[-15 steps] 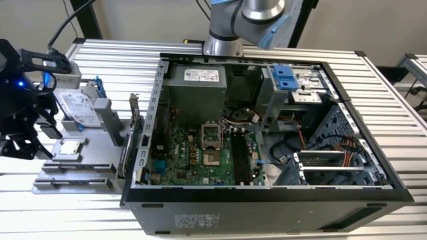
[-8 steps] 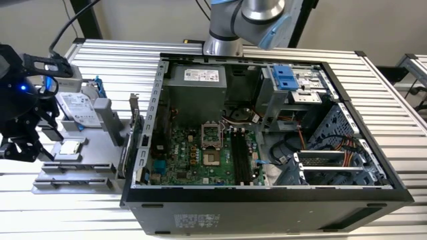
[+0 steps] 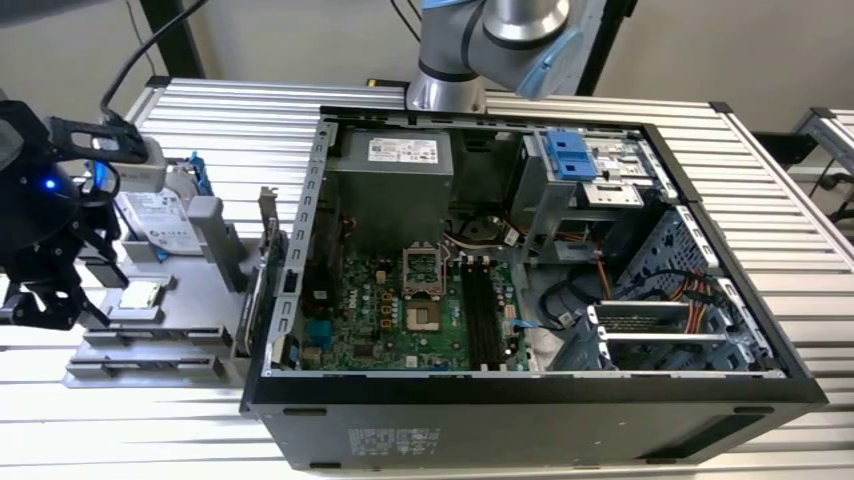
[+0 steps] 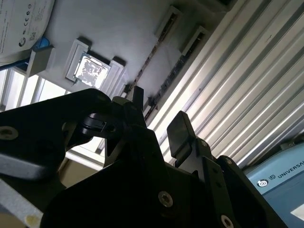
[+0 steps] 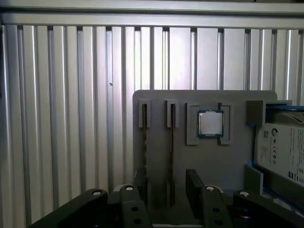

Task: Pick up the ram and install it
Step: 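Pick up the ram and move it above insertion slot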

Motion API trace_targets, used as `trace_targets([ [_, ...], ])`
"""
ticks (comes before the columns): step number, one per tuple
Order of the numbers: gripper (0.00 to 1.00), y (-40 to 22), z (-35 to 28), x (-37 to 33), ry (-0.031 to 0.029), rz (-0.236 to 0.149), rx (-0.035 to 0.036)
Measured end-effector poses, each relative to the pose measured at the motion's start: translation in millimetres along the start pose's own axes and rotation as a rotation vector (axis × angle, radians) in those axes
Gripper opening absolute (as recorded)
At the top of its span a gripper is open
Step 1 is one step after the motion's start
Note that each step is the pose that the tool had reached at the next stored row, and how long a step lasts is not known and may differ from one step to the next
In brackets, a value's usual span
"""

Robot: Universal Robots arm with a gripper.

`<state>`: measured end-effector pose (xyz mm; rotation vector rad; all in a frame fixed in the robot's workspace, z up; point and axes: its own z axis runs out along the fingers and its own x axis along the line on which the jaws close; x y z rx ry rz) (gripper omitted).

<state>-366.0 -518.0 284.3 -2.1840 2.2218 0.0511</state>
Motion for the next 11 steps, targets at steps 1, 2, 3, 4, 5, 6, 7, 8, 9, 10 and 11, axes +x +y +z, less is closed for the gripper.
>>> trace_targets([
  [1, 1.00, 0.0, 0.7, 0.3, 0.0000, 0.000, 0.0000],
  [2, 1.00, 0.0, 1.3, 0.7, 0.0000, 0.000, 0.0000],
  [3, 1.00, 0.0, 2.0, 0.9, 0.0000, 0.000, 0.0000],
  [4, 1.00, 0.0, 2.6, 1.2, 0.0000, 0.000, 0.0000],
  [5, 1.00, 0.0, 3.2, 1.4, 0.0000, 0.000, 0.0000],
  [6, 1.00, 0.0, 3.8, 1.6, -0.0001, 0.000, 0.0001],
  [7, 1.00, -0.1, 4.4, 1.8, -0.0001, 0.000, 0.0001],
  [8, 1.00, -0.1, 4.9, 2.0, -0.0001, 0.000, 0.0000],
  [9, 1.00, -0.1, 5.5, 2.1, 0.0000, 0.000, 0.0000],
  [10, 1.00, -0.1, 6.0, 2.2, 0.0000, 0.000, 0.0000],
  [11, 1.00, -0.1, 6.7, 2.3, 0.0000, 0.000, 0.0000],
])
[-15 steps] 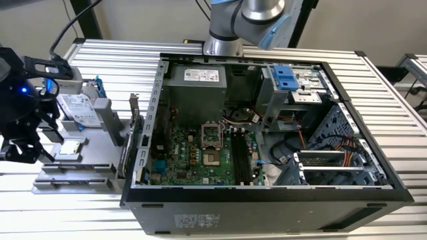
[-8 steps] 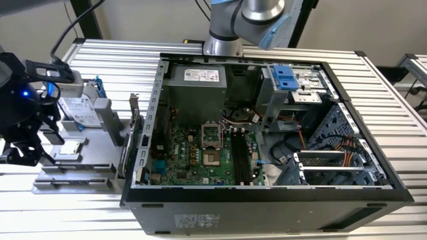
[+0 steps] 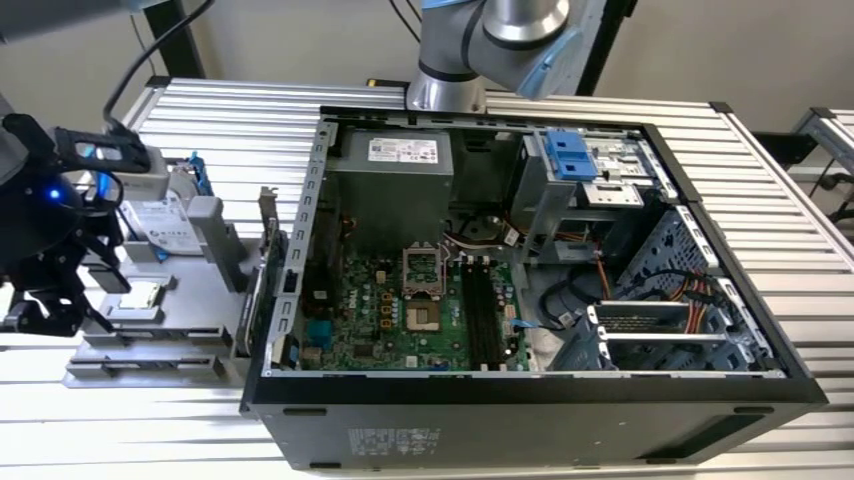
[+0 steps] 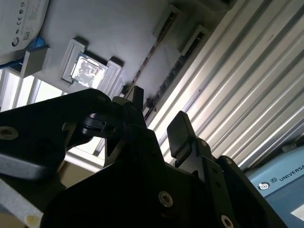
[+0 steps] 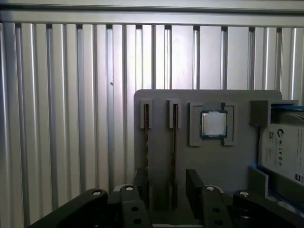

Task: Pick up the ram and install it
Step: 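Pick up the ram and move it above insertion slot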

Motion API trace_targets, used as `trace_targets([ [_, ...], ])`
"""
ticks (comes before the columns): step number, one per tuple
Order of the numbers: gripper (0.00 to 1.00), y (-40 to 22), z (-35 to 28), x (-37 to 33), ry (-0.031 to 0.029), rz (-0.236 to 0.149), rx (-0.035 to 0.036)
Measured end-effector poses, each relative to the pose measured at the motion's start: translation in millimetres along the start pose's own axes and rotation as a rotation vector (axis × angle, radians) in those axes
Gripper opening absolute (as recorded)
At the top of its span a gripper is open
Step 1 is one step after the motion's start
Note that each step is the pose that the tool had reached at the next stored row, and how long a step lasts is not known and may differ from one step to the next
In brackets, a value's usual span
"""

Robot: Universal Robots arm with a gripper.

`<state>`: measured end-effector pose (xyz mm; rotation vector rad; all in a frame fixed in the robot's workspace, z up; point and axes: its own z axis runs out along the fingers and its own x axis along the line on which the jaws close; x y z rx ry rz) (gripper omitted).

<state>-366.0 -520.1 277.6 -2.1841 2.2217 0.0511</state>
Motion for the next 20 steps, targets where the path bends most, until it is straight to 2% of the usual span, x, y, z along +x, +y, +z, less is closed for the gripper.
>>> trace_targets([
  [8, 1.00, 0.0, 4.2, 0.5, 0.0001, 0.000, -0.0005],
  [15, 1.00, 0.0, 5.4, 0.6, -0.0002, 0.000, -0.0009],
  [20, 1.00, 0.0, 9.8, 0.8, 0.0000, 0.000, -0.0013],
])
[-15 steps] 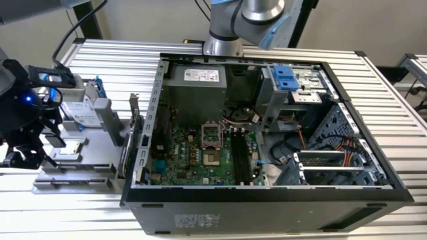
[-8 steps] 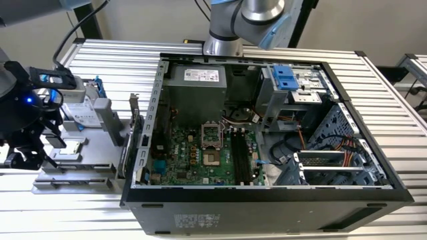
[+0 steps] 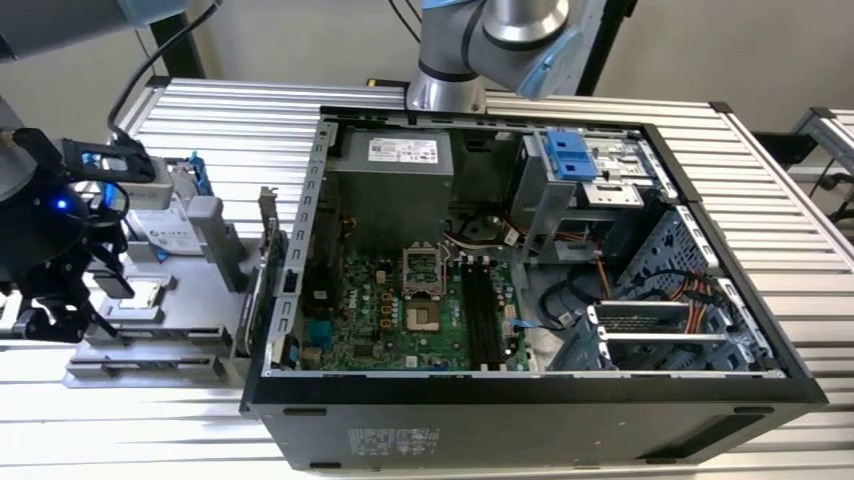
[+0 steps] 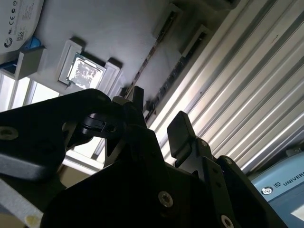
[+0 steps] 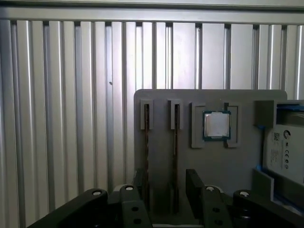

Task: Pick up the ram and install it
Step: 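Pick up the ram and move it above insertion slot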

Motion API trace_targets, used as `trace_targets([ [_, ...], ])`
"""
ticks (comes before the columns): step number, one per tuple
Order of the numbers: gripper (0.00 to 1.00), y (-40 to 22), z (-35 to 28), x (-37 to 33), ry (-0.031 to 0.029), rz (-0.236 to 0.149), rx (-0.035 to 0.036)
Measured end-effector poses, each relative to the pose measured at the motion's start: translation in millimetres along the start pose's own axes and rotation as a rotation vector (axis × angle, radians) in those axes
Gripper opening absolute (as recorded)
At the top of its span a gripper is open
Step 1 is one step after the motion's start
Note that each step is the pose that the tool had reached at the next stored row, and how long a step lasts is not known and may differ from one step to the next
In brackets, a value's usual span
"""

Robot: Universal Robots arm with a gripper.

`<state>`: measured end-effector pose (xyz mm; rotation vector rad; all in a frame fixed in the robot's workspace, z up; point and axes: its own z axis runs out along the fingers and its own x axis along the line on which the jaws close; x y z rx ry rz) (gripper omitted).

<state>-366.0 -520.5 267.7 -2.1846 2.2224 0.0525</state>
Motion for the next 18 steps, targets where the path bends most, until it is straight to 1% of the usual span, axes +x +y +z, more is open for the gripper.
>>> trace_targets([
  [6, 1.00, -0.1, 4.6, 2.8, 0.0002, 0.000, -0.0011],
  [18, 1.00, -0.4, 11.4, 17.5, 0.0001, -0.003, -0.0014],
])
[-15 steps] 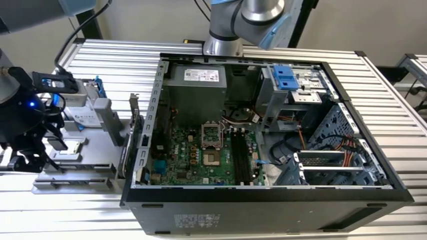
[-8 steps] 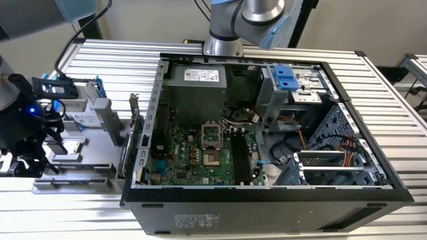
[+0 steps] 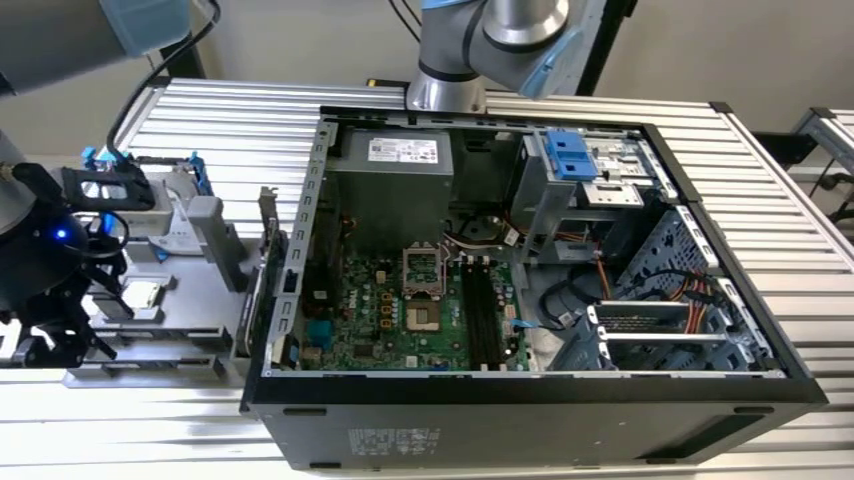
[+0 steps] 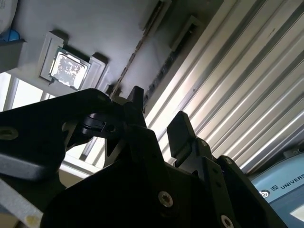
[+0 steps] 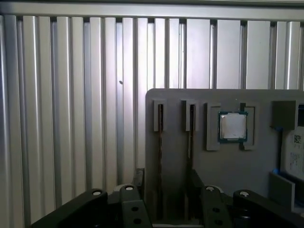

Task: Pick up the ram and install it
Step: 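Pick up the ram and move it above insertion slot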

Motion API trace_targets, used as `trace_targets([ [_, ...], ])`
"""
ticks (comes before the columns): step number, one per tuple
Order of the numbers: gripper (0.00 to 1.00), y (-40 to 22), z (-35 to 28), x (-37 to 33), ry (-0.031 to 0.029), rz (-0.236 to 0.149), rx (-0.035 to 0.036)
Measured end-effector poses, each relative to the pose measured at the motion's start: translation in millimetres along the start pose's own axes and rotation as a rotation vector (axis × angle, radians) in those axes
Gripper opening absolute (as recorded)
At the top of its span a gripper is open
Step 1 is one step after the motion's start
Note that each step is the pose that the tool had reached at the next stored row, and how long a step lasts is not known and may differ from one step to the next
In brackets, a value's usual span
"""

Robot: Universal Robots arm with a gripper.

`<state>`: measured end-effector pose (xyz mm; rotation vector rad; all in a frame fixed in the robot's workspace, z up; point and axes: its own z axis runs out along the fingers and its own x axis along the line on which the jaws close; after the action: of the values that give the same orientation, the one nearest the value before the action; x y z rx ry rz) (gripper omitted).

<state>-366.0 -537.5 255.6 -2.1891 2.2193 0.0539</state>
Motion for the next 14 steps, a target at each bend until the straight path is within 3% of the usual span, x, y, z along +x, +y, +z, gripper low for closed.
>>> trace_targets([
  [6, 1.00, -0.1, 2.8, 6.2, -0.0001, -0.002, 0.0000],
  [14, 1.00, -0.1, 3.8, 7.0, 0.0000, -0.002, -0.0001],
])
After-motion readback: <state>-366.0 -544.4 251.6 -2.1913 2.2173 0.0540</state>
